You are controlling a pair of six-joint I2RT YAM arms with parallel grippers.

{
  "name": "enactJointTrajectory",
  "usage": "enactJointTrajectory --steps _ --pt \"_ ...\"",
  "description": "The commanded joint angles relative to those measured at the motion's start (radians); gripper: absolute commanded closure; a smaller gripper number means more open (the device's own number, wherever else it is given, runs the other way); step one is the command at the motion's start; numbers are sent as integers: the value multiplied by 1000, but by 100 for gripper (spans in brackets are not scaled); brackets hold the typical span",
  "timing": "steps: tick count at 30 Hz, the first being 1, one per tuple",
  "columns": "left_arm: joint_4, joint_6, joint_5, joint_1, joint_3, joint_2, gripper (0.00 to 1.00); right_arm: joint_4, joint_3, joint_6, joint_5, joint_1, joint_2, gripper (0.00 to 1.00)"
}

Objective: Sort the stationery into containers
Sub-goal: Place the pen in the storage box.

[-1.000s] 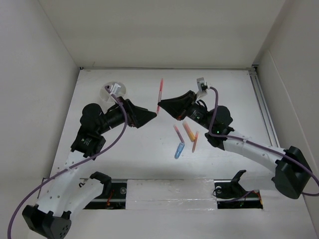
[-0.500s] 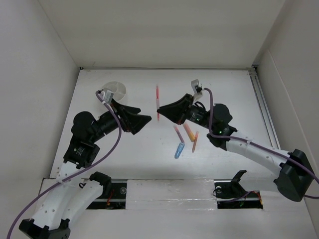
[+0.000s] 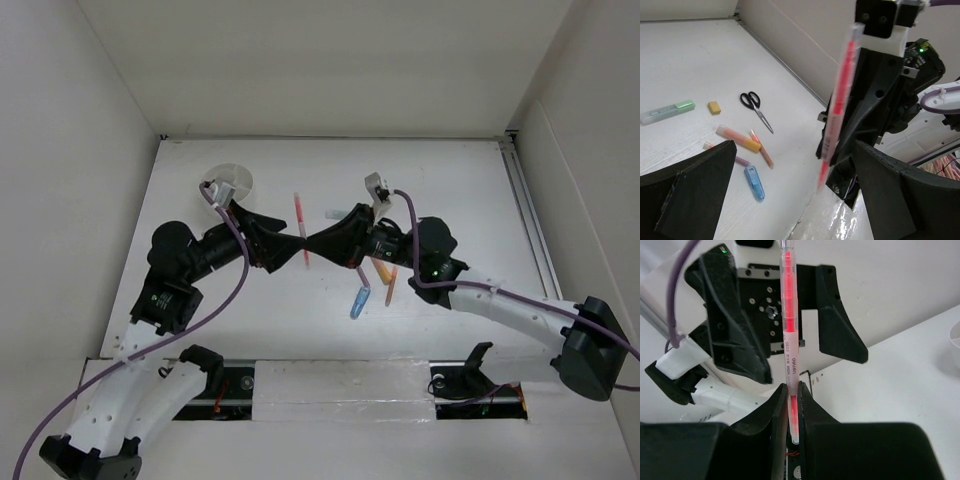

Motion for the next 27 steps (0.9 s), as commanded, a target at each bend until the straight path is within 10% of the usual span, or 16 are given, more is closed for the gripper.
enactJointTrajectory --steps 1,17,23,27 --pt "68 16 16 -2 -2 -40 2 67 20 2 -26 10 24 100" --pt "77 7 36 -2 -12 -30 24 97 42 11 -47 56 62 100" --pt "77 7 36 -2 -12 -30 46 116 52 20 -65 85 85 100" --pt "77 7 26 -2 -1 -21 91 137 52 40 -65 85 104 100"
